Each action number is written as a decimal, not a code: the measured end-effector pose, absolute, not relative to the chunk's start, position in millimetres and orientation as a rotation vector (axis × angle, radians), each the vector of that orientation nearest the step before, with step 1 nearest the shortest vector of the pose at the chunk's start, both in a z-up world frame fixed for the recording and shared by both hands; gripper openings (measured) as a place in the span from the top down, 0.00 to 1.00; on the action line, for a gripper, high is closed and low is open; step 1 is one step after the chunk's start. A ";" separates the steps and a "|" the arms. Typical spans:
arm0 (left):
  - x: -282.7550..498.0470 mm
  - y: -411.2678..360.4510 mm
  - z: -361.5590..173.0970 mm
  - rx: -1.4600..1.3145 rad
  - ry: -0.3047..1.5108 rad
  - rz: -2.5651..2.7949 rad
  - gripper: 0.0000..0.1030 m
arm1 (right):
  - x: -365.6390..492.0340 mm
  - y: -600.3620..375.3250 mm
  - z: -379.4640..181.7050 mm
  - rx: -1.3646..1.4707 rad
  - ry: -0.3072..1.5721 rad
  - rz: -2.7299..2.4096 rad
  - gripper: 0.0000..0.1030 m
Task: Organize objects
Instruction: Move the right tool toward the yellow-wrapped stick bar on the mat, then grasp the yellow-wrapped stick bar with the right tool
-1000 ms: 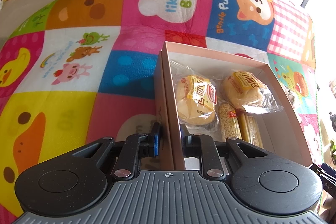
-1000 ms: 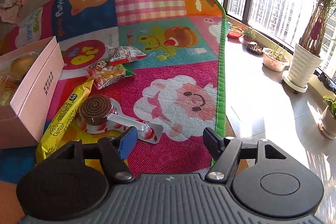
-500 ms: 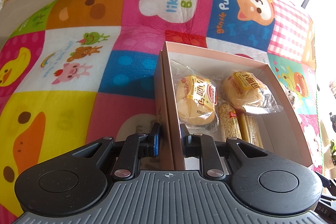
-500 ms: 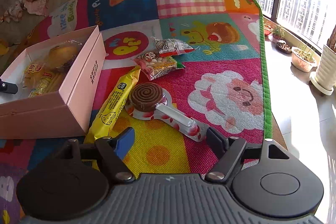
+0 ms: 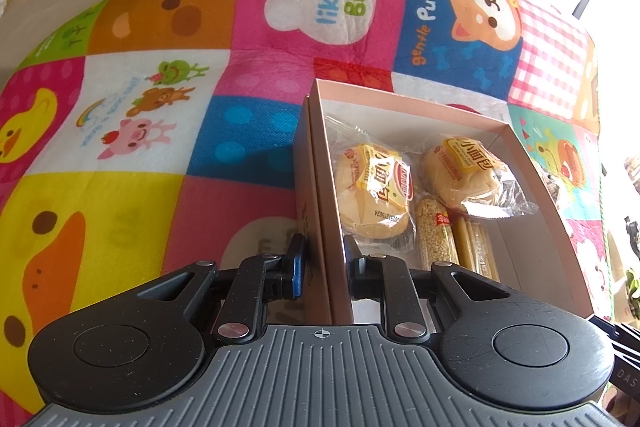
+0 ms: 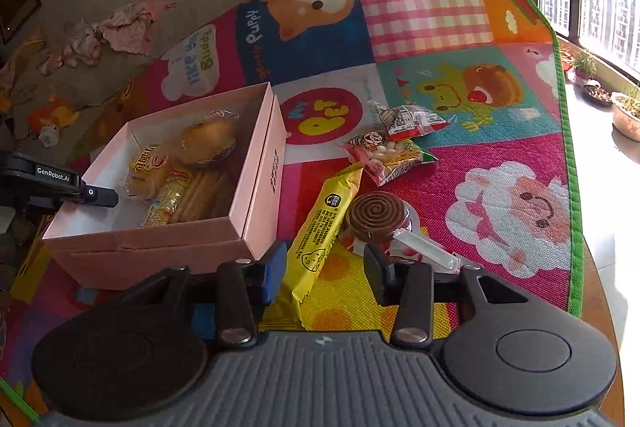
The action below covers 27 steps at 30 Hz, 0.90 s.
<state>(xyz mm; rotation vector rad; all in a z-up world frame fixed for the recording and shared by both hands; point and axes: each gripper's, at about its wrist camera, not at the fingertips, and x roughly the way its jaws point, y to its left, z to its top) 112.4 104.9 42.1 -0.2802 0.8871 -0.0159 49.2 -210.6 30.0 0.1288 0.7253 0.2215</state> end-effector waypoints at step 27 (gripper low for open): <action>110.9 104.4 40.1 -0.233 0.872 -0.032 0.78 | 79.9 -192.4 22.4 -0.024 0.864 0.291 0.78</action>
